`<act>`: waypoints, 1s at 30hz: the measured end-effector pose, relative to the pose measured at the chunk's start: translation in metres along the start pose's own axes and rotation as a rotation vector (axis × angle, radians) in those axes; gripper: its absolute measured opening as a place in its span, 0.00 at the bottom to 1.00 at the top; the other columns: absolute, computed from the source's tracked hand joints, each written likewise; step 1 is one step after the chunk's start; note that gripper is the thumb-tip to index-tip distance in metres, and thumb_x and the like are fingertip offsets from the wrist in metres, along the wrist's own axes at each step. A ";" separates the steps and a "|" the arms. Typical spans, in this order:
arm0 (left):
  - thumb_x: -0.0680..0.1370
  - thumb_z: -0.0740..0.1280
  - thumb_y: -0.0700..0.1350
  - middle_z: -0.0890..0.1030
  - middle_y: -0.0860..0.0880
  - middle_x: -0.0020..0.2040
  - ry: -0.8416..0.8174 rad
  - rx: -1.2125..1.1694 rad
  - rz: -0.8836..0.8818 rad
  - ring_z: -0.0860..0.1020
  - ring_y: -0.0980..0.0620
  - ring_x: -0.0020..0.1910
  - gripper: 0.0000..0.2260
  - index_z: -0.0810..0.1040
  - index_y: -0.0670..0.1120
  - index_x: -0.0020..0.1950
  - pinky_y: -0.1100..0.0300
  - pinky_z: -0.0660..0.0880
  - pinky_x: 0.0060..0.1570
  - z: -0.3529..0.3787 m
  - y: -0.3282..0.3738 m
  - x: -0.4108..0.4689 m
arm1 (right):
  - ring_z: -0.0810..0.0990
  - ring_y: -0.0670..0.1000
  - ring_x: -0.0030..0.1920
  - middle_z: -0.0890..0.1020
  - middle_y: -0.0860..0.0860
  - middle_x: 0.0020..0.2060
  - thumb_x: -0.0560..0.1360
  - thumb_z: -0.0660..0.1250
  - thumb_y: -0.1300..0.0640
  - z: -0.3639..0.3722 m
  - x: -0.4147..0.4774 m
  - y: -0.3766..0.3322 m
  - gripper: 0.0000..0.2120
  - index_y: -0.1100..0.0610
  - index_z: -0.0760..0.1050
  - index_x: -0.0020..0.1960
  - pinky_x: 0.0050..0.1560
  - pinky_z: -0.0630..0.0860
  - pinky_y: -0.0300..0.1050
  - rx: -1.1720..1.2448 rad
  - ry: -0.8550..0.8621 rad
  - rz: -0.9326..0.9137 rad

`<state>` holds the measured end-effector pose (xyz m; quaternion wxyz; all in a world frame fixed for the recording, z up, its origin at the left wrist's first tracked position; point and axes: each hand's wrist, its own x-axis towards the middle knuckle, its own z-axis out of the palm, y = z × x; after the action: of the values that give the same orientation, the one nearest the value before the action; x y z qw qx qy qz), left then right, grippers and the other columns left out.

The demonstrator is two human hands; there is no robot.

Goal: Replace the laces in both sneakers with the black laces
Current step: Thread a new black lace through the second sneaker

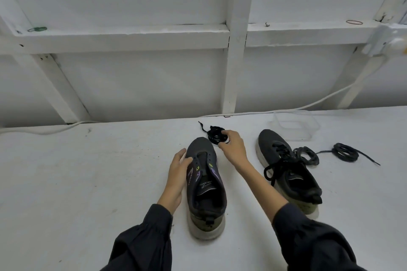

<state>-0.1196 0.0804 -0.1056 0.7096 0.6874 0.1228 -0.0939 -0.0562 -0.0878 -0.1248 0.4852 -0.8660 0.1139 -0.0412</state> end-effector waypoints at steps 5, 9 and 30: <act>0.82 0.59 0.40 0.72 0.51 0.65 0.002 0.048 -0.006 0.72 0.62 0.50 0.18 0.68 0.45 0.72 0.78 0.69 0.35 -0.006 0.005 0.012 | 0.61 0.60 0.73 0.59 0.53 0.77 0.79 0.61 0.52 0.016 0.024 0.008 0.28 0.55 0.59 0.77 0.65 0.66 0.56 -0.494 -0.139 -0.100; 0.81 0.60 0.39 0.72 0.49 0.68 0.003 0.048 -0.012 0.70 0.57 0.59 0.17 0.71 0.45 0.70 0.70 0.67 0.49 -0.012 0.006 0.018 | 0.69 0.59 0.64 0.69 0.54 0.69 0.79 0.63 0.50 0.018 0.026 0.023 0.22 0.56 0.68 0.71 0.59 0.67 0.50 -0.680 -0.046 -0.190; 0.81 0.64 0.45 0.77 0.54 0.63 -0.057 0.083 0.186 0.73 0.58 0.63 0.15 0.75 0.47 0.67 0.66 0.65 0.58 -0.012 0.039 0.044 | 0.80 0.50 0.47 0.81 0.55 0.47 0.80 0.65 0.58 -0.025 0.013 -0.062 0.11 0.65 0.77 0.57 0.47 0.79 0.43 0.535 -0.313 -0.043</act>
<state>-0.0666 0.0955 -0.0822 0.6894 0.7217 0.0342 -0.0520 -0.0379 -0.0807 -0.0594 0.7065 -0.7056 0.0044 0.0539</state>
